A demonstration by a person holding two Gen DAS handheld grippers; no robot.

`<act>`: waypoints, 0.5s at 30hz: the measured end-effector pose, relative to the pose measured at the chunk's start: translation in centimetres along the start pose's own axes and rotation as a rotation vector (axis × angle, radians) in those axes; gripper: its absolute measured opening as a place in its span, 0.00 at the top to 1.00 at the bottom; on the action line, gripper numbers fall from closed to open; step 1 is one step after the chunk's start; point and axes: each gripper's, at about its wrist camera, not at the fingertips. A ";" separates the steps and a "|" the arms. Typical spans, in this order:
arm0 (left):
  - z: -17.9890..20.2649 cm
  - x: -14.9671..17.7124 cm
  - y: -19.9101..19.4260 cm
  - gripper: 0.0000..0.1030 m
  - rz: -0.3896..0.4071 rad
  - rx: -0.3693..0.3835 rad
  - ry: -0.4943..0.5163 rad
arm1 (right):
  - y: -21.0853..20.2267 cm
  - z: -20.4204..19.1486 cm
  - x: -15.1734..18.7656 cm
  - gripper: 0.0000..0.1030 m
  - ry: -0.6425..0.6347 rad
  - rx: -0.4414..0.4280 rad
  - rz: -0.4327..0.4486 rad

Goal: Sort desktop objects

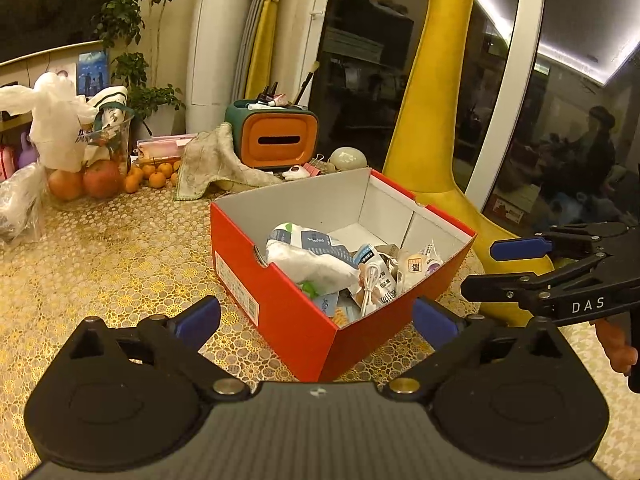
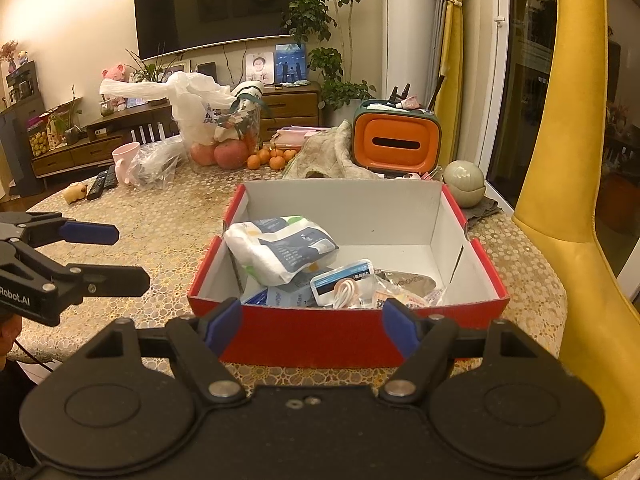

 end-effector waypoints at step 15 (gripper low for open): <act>0.5 0.6 -0.6 0.00 0.021 0.020 0.031 | -0.4 0.0 0.6 0.25 0.012 0.012 -0.007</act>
Point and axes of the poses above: each gripper's, at about its wrist camera, not at the fingertips, and y roughly the way its jaws point, z to its right, x to its underside, and after that the axes turned 13 degrees about -y, right-handed
